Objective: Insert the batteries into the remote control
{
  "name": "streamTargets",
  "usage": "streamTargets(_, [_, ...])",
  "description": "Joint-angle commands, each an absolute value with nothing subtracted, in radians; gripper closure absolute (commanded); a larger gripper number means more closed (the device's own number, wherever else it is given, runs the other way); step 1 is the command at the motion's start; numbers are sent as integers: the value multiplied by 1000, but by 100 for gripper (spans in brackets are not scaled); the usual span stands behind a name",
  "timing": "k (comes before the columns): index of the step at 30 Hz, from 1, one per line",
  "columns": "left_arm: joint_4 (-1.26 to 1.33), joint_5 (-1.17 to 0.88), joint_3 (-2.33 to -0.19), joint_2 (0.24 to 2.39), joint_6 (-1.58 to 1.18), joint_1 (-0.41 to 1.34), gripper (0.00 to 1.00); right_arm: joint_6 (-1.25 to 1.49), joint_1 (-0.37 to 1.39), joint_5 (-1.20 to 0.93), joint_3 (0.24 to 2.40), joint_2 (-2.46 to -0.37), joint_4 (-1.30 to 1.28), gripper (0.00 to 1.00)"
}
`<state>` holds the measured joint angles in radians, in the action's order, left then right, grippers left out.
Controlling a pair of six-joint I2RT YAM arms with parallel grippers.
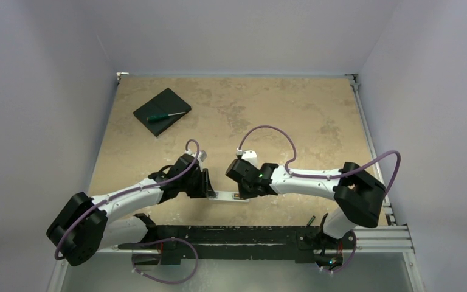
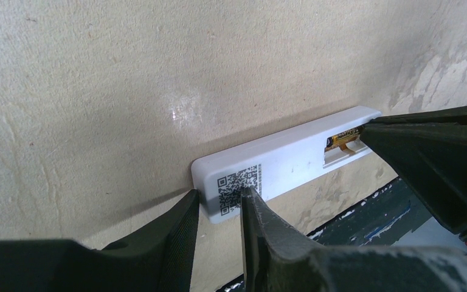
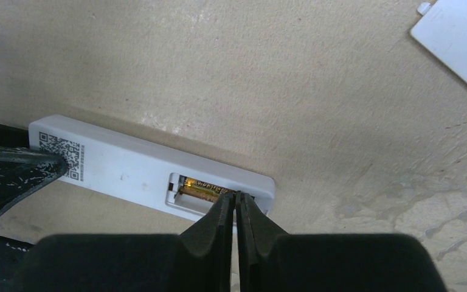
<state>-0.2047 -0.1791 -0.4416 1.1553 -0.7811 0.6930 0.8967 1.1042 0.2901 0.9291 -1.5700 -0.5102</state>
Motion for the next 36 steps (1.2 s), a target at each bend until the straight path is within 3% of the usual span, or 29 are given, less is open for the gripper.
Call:
streamTargets(1, [-160, -220, -459, 1143, -777, 694, 72, 911, 1105, 264, 927, -1587, -464, 88])
streamTargets(11, [-163, -222, -459, 1141, -778, 695, 72, 878, 1114, 279, 948, -1622, -489, 96])
streamTargets(36, [-201, -210, -461, 1121, -769, 696, 68, 871, 1118, 300, 1002, -1663, -485, 96])
